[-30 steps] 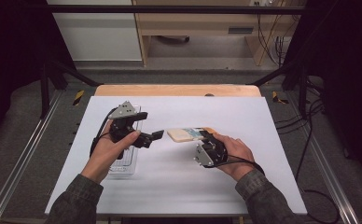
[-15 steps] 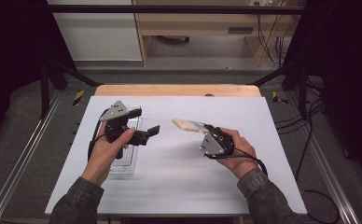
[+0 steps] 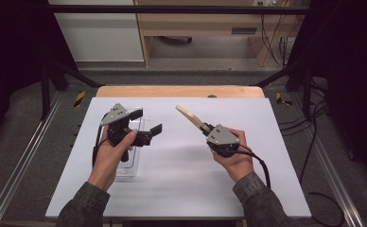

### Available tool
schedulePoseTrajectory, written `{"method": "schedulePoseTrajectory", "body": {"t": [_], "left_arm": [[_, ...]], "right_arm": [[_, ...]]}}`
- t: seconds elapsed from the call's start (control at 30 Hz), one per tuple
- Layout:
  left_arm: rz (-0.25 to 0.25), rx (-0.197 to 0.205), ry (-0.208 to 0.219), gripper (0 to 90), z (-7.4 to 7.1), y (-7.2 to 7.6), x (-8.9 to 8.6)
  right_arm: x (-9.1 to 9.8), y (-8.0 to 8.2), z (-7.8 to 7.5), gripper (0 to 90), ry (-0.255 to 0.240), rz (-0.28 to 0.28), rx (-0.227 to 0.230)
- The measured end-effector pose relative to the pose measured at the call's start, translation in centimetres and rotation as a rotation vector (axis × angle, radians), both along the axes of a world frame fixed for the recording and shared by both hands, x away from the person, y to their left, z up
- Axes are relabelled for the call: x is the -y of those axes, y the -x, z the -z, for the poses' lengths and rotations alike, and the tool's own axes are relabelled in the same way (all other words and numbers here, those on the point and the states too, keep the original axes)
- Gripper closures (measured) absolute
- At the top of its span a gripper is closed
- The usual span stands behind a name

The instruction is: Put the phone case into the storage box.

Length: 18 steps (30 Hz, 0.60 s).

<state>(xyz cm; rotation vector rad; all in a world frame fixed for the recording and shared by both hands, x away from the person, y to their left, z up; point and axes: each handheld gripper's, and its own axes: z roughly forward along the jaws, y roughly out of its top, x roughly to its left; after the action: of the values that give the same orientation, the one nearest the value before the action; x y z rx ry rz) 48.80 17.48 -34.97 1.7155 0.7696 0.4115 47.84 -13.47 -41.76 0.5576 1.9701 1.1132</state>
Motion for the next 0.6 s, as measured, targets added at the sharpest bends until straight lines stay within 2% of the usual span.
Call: {"method": "schedulePoseTrajectory", "body": {"t": [0.13, 0.6], "left_arm": [[0.001, -0.004, 0.024, 3.7, 0.2, 0.0, 0.4], [0.021, 0.003, 0.058, 3.2, 0.7, 0.2, 2.4]], "right_arm": [[-0.4, 0.0, 0.0, 79.7, -0.083, -0.011, -0.035], [-2.2, 0.6, 0.3, 79.6, -0.2, -0.05, -0.102]]}}
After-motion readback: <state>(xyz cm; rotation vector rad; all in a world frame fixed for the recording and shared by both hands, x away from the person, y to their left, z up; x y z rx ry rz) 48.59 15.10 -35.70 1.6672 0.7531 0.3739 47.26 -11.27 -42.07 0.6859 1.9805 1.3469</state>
